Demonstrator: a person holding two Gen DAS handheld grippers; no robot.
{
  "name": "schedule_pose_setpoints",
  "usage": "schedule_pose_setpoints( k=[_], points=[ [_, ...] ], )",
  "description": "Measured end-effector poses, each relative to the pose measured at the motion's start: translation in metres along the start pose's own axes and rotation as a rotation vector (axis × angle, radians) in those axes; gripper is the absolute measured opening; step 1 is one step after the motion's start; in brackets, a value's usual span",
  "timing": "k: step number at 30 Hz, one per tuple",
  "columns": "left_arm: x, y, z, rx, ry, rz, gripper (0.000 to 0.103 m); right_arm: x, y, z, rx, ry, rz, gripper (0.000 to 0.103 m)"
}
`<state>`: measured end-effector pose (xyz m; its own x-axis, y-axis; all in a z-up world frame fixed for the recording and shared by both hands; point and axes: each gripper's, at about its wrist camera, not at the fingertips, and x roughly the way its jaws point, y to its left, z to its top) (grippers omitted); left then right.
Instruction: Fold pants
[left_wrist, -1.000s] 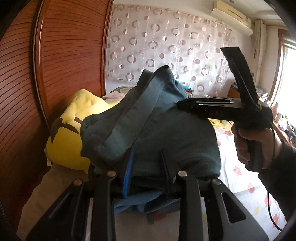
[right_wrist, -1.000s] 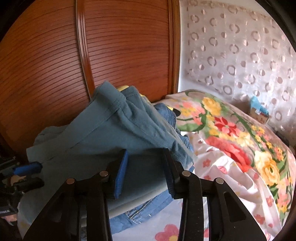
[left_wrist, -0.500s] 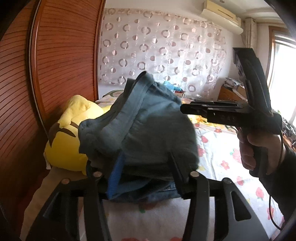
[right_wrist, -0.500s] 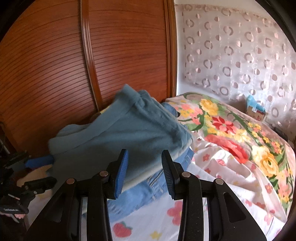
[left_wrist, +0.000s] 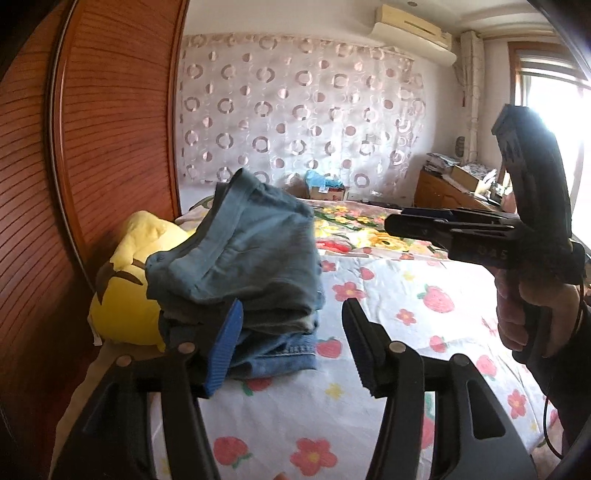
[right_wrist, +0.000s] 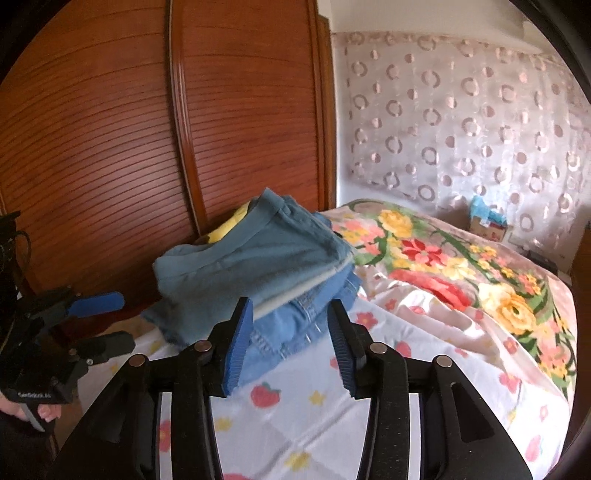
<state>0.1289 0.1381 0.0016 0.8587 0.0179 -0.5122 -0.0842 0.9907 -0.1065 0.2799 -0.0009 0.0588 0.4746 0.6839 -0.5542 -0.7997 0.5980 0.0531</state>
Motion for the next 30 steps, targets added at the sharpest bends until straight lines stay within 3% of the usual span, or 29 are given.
schedule_pose_setpoints(
  k=[7,18,30],
  points=[
    [-0.016,-0.022,-0.006,0.015,-0.012,-0.037,0.056,-0.043,-0.003,-0.028,0.037,-0.018,-0.061,0.051],
    [-0.036,-0.066,-0.019,0.089,-0.026,-0.031,0.056,-0.110,-0.002,-0.078,0.101,-0.049,-0.159,0.073],
    [-0.043,-0.102,-0.027,0.080,-0.001,-0.110,0.056,-0.166,-0.008,-0.114,0.168,-0.066,-0.264,0.086]
  ],
)
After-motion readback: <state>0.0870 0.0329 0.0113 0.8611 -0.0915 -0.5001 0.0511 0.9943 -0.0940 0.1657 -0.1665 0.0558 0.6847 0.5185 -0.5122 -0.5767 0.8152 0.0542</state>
